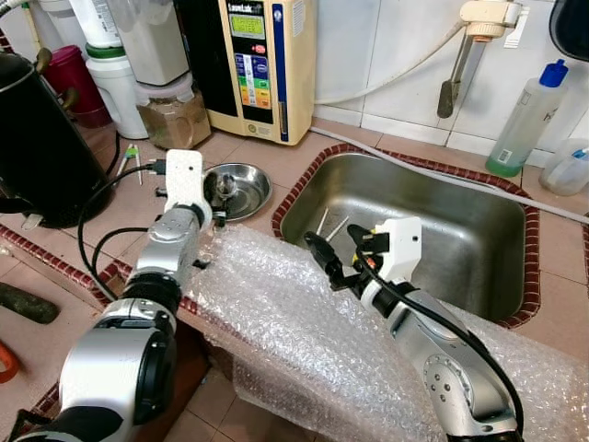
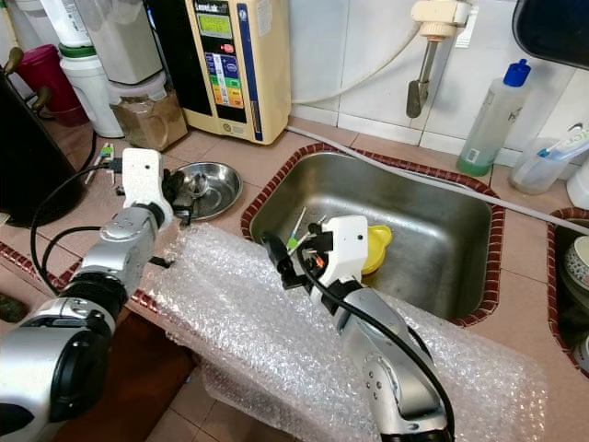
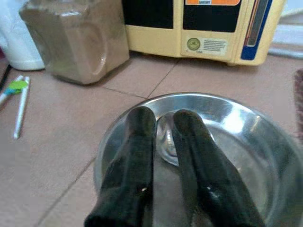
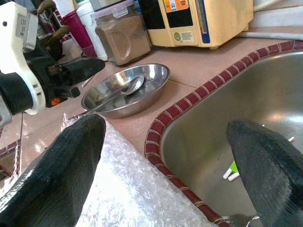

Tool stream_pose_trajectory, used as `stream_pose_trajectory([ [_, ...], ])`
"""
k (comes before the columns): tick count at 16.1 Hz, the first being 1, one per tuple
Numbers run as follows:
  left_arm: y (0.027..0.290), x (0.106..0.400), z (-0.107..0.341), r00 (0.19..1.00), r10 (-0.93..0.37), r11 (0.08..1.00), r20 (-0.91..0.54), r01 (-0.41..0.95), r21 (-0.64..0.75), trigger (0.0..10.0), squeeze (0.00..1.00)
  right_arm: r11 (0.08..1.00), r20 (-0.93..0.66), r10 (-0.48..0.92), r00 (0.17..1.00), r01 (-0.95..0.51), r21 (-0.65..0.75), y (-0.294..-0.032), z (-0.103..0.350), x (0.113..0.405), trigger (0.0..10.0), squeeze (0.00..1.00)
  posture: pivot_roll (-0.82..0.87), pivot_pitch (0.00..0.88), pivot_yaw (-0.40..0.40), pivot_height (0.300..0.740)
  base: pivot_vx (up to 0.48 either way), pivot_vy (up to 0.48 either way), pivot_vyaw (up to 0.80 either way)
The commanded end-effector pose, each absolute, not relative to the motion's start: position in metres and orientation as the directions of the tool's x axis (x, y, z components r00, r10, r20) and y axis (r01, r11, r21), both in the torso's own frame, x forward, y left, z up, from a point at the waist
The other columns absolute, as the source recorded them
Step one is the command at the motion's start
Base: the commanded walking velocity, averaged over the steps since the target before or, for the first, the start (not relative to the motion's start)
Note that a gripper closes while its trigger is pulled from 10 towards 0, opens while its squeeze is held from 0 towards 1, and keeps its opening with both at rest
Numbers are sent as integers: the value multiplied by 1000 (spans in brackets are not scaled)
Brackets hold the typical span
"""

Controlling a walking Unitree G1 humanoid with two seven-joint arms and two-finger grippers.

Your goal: Kitchen organization

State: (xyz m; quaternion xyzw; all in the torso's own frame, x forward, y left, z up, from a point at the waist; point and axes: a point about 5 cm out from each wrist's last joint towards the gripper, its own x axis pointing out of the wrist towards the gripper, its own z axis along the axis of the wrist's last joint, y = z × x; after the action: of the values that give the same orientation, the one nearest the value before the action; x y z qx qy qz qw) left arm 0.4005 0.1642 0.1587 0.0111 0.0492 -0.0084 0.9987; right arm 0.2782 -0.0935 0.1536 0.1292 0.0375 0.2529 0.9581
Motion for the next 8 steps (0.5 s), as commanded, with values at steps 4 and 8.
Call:
stream_pose_trajectory([
  [4, 154, 405, 163, 987, -30, 991, -156, 10, -130, 10000, 1000, 837, -5, 500, 866, -482, 260, -91, 154, 278, 10000, 0, -21, 38, 71, 740, 0, 0, 0],
  [8, 151, 408, 167, 980, -14, 982, -199, -23, -185, 10000, 1000, 836, -5, 504, 864, -486, 255, -89, 153, 277, 10000, 0, -21, 38, 71, 740, 0, 0, 0],
])
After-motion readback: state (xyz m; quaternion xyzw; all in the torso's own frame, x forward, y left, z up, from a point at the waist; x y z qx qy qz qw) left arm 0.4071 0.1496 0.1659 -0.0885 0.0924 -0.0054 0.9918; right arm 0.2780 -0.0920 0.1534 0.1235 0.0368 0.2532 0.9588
